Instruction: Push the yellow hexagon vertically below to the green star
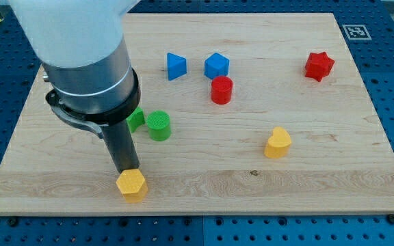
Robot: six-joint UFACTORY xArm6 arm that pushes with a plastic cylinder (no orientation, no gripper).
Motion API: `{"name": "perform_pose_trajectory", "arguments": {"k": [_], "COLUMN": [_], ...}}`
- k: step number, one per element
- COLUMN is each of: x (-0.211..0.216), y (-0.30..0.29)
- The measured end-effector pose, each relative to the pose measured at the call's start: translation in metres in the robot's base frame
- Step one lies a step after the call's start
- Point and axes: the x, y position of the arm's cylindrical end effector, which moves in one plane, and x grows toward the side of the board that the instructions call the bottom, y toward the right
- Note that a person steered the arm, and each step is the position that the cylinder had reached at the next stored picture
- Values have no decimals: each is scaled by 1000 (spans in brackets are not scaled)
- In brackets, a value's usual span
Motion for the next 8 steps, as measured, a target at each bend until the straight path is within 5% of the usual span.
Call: {"name": "perform_pose_trajectory", "arguments": {"k": [3, 5, 8], "x": [8, 56, 44], "y": [44, 44, 74]}}
